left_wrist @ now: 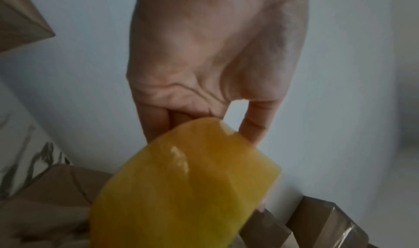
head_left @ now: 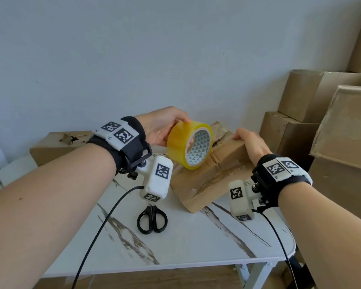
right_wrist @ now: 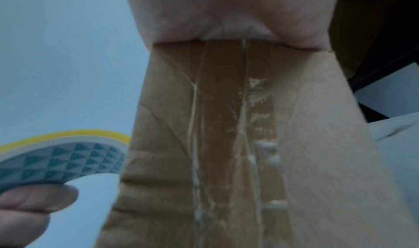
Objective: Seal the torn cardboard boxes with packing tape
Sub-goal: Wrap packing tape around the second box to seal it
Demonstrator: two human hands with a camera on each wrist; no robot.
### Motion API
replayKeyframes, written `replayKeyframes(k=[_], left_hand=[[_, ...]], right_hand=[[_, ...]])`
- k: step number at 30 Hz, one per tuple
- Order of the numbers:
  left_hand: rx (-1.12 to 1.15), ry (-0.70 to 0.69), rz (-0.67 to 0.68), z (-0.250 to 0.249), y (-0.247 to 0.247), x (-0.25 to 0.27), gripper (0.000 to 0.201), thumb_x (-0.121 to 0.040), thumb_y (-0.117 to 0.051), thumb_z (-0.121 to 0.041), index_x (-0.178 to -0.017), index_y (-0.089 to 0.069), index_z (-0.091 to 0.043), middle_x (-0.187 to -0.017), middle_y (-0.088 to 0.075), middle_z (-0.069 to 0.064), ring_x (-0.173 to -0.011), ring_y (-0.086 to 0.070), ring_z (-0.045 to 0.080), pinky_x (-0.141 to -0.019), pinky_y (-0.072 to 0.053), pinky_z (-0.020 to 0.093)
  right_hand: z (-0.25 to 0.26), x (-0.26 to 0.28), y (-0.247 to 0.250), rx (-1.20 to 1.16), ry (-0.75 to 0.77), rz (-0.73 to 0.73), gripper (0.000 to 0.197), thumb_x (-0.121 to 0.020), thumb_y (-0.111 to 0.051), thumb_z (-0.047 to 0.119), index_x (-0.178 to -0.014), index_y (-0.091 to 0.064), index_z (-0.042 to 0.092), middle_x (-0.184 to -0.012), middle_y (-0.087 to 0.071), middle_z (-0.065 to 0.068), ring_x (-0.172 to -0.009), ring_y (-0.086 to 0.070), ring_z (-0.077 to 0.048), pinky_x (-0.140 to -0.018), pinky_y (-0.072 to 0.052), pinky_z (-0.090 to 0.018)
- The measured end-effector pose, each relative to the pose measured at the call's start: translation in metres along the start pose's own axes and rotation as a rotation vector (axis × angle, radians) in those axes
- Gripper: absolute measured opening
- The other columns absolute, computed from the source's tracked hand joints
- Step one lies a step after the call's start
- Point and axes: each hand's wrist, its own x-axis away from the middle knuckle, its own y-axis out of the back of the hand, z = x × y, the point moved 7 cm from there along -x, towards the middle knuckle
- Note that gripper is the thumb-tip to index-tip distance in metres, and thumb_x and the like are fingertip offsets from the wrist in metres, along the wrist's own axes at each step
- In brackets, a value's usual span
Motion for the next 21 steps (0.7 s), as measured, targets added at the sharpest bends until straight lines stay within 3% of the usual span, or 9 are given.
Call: replayKeyframes(k=[4,8,11,13,17,21], left_hand=[[-0.154,0.120,0.044,0.007,-0.002,0.002,0.028,-0.095,-0.049,-0.033,-0.083,-0.061,-0.011,-0.058,-0.062,0.001,-0.049,-0.058,0.011,-0.055,-0.051,0.021],[-0.286,0.210,-0.009,0.026,0.008,0.005,0.034,-0.092,-0.055,-0.041,-0.073,-0.059,-0.013,-0.056,-0.052,-0.001,-0.041,-0.048,0.008,-0.043,-0.044,0.016],[-0.577,0.230,-0.004,0.027,0.003,0.013,0.044,-0.094,-0.049,-0.047,-0.067,-0.056,-0.012,-0.053,-0.050,0.000,-0.040,-0.046,0.009,-0.040,-0.042,0.014],[-0.746,0.239,-0.021,0.028,0.002,0.016,0.047,-0.094,-0.046,-0.051,-0.068,-0.057,-0.013,-0.055,-0.054,-0.001,-0.044,-0.050,0.009,-0.047,-0.044,0.018],[-0.809,0.251,-0.057,0.031,0.002,0.018,0.053,-0.091,-0.046,-0.057,-0.061,-0.053,-0.014,-0.050,-0.050,-0.001,-0.039,-0.045,0.010,-0.048,-0.039,0.020],[-0.636,0.149,-0.201,0.022,0.002,0.010,0.037,-0.084,-0.060,-0.036,-0.060,-0.059,-0.007,-0.046,-0.053,0.004,-0.035,-0.045,0.014,-0.045,-0.040,0.020]], right_hand=[[-0.008,-0.002,0.004,-0.039,-0.020,-0.015,0.059,-0.064,-0.054,0.049,-0.111,-0.058,0.014,-0.101,-0.056,-0.010,-0.088,-0.053,-0.027,-0.069,-0.041,-0.034],[-0.007,-0.004,0.001,-0.055,-0.015,-0.003,0.069,-0.055,-0.054,0.052,-0.111,-0.059,0.013,-0.101,-0.057,-0.012,-0.086,-0.055,-0.027,-0.069,-0.042,-0.035],[-0.002,-0.007,-0.004,-0.048,0.008,0.003,0.073,-0.050,-0.054,0.054,-0.110,-0.060,0.013,-0.100,-0.059,-0.012,-0.082,-0.056,-0.027,-0.066,-0.042,-0.034],[-0.005,-0.008,-0.004,-0.064,-0.006,-0.002,0.074,-0.050,-0.055,0.053,-0.111,-0.060,0.012,-0.100,-0.058,-0.011,-0.082,-0.055,-0.026,-0.066,-0.041,-0.034],[-0.018,-0.008,0.002,-0.100,-0.058,-0.030,0.062,-0.060,-0.057,0.048,-0.110,-0.060,0.013,-0.105,-0.056,-0.011,-0.090,-0.053,-0.028,-0.077,-0.042,-0.037],[-0.038,-0.007,0.010,-0.164,-0.117,-0.046,0.020,-0.078,-0.056,0.039,-0.080,-0.056,0.019,-0.100,-0.053,-0.012,-0.092,-0.051,-0.029,-0.089,-0.044,-0.041]])
